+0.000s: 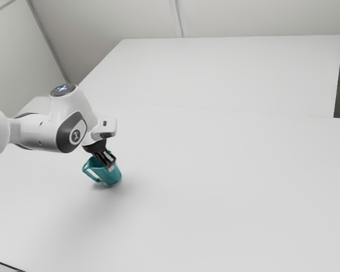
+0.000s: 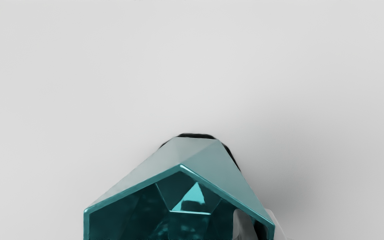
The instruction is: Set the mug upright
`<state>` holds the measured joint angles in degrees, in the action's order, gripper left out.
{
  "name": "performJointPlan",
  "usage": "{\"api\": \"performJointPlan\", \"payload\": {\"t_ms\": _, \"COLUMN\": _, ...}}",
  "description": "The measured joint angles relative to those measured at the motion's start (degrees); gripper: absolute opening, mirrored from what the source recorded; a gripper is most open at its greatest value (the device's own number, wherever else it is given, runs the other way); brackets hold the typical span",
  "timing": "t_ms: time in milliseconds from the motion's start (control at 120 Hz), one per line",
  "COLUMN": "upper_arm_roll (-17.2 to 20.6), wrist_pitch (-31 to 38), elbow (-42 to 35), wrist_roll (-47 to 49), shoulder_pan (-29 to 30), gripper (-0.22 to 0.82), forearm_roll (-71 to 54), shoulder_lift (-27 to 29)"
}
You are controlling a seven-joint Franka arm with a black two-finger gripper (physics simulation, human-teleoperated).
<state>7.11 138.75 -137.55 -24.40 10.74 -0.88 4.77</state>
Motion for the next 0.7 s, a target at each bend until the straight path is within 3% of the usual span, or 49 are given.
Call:
{"api": "performJointPlan", "payload": {"t_ms": 158, "upper_arm_roll": 0.3, "wrist_pitch": 0.1, "elbow": 0.1, "wrist_roll": 1.1, "shoulder_pan": -0.2, "gripper": 0.21, "forearm_roll": -0.4, "shoulder_lift": 0.2}}
{"api": "performJointPlan", "payload": {"t_ms": 283, "upper_arm_roll": 0.3, "wrist_pitch": -0.1, "elbow": 0.2, "wrist_roll": 1.7, "shoulder_pan": -0.1, "gripper": 0.39, "forearm_roll": -0.5, "shoulder_lift": 1.0}}
{"api": "performJointPlan", "payload": {"t_ms": 525, "upper_arm_roll": 0.4, "wrist_pitch": -4.2, "elbow": 4.4, "wrist_roll": 2.6, "shoulder_pan": -0.1, "gripper": 0.53, "forearm_roll": -0.1, "shoulder_lift": 2.5}}
{"api": "performJointPlan", "payload": {"t_ms": 700, "upper_arm_roll": 0.2, "wrist_pitch": -12.6, "elbow": 14.0, "wrist_roll": 3.0, "shoulder_pan": -0.2, "gripper": 0.57, "forearm_roll": 1.9, "shoulder_lift": 0.4}}
